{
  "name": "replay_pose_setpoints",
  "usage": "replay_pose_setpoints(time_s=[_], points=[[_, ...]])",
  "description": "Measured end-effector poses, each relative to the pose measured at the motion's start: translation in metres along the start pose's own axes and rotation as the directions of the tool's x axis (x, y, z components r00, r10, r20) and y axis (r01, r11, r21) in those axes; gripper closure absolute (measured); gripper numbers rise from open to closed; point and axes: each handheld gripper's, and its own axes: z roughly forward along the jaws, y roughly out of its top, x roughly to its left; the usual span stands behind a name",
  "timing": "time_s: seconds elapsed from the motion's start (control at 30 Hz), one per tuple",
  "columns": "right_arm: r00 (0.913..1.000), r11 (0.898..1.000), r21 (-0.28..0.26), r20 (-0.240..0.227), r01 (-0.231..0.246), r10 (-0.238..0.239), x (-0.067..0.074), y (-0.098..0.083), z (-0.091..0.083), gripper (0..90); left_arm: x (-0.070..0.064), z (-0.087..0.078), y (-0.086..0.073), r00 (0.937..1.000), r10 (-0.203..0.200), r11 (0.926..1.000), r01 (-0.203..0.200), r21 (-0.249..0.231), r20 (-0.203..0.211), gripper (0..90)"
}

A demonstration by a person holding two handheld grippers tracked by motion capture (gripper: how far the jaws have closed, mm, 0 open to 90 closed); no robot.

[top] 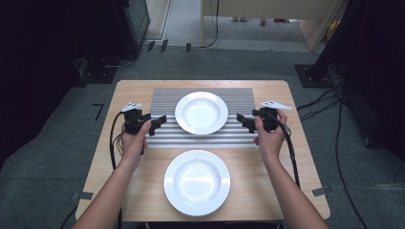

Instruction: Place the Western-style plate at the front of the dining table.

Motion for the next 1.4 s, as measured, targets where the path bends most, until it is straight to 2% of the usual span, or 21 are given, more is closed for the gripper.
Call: replay_pose_setpoints(time_s=[0.07,0.1,0.27,0.47,0.53,0.7,0.93,1.1,1.4], points=[[1.0,1.0,-0.012,0.008,0.0,0.0,-0.005,-0.006,-0.012,18.2,0.0,-0.01,-0.006,1.0,0.006,1.0,-0.006,-0.004,0.004,18.2],[1.0,1.0,-0.012,0.008,0.0,0.0,-0.005,-0.006,-0.012,18.2,0.0,-0.014,-0.009,0.9999,0.01,0.9999,-0.01,-0.008,0.005,18.2],[0.9996,1.0,-0.026,0.024,0.013,-0.012,-0.013,-0.017,-0.033,18.9,0.001,-0.038,-0.023,0.9995,0.026,0.9994,-0.026,-0.023,-0.017,17.8],[0.9997,1.0,-0.019,0.019,0.018,-0.018,-0.023,-0.036,-0.061,20.3,0.006,-0.062,-0.046,0.9968,0.044,0.9986,-0.046,-0.027,-0.067,17.5],[0.9997,1.0,-0.016,0.015,0.019,-0.019,-0.024,-0.039,-0.065,20.4,0.006,-0.065,-0.049,0.9965,0.046,0.9985,-0.048,-0.025,-0.07,17.5],[0.9995,1.0,-0.014,0.025,0.02,-0.019,-0.033,-0.058,-0.091,20.2,0.009,-0.079,-0.064,0.9934,0.064,0.9978,-0.065,-0.009,-0.095,17.5],[0.9993,1.0,0.001,0.035,0.014,-0.014,-0.044,-0.077,-0.112,20.5,0.014,-0.096,-0.083,0.9916,0.056,0.9984,-0.056,-0.002,-0.117,17.4],[0.9983,1.0,0.001,0.058,-0.006,0.006,-0.054,-0.095,-0.134,20.4,0.018,-0.106,-0.097,0.9891,0.053,0.9986,-0.053,0.006,-0.137,17.5],[0.9956,0.999,0.009,0.082,-0.047,0.047,-0.065,-0.12,-0.16,21.0,0.03,-0.123,-0.116,0.9838,0.032,0.9994,-0.029,0.02,-0.177,17.5]])
